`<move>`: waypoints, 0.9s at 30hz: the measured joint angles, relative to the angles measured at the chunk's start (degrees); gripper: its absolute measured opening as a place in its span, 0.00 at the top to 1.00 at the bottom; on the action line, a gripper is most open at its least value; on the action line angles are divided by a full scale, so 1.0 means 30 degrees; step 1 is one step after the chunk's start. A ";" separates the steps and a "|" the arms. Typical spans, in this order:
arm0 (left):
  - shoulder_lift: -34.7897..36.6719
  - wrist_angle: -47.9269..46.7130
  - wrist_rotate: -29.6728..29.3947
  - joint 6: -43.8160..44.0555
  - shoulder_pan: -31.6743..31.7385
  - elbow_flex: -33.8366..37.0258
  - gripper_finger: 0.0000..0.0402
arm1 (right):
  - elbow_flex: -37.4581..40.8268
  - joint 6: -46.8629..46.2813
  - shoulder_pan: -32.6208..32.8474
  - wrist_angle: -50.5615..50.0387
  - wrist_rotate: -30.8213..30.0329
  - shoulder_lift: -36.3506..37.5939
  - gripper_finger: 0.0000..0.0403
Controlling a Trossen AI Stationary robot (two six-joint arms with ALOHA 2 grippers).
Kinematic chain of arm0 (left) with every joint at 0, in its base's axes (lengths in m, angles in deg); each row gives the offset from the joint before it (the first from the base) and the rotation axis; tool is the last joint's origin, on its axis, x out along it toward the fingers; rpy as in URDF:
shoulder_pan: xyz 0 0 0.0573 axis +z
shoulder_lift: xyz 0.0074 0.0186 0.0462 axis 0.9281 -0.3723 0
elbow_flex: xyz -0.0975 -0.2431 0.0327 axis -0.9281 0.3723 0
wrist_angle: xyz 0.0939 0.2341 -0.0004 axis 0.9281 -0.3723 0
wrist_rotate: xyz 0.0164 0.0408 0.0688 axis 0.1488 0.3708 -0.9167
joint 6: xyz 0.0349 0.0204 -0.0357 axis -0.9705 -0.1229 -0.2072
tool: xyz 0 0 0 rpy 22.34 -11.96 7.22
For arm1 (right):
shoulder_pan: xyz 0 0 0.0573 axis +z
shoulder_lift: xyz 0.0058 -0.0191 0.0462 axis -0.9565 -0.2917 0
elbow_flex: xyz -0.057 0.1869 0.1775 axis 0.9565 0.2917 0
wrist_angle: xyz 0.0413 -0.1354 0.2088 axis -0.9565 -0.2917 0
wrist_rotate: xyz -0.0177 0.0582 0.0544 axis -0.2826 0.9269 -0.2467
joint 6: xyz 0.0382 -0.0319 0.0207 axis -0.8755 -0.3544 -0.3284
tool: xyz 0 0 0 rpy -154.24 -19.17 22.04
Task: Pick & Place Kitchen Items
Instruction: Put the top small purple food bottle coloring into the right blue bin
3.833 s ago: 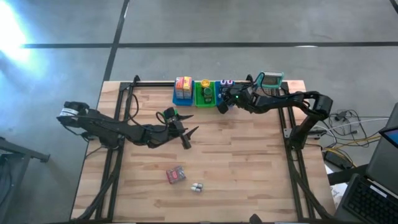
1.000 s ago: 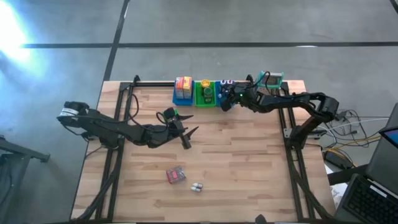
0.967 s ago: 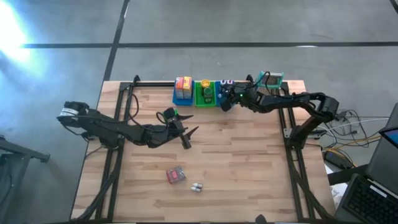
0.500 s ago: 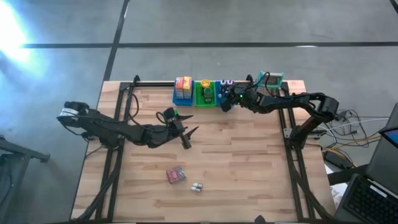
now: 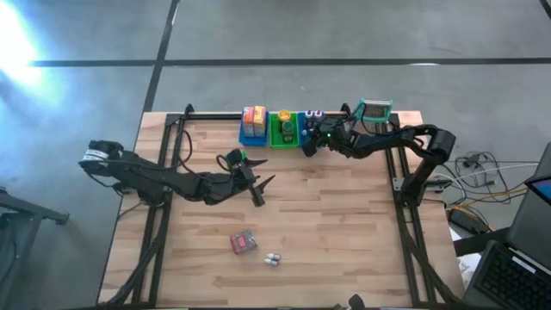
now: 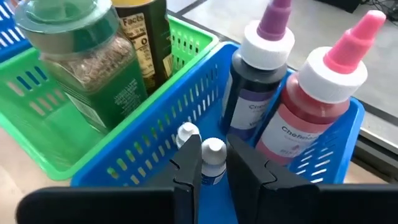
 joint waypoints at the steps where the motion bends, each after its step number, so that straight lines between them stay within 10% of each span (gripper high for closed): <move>1: 0.0000 0.0000 0.0007 0.0000 0.0007 0.0004 0.36 | 0.0000 0.0000 -0.0007 -0.0004 0.0000 -0.0031 0.87; 27: 0.0000 0.0051 0.0036 0.0146 0.0095 -0.0003 0.36 | -0.0255 -0.0015 -0.0344 0.0006 0.0664 -0.0031 0.87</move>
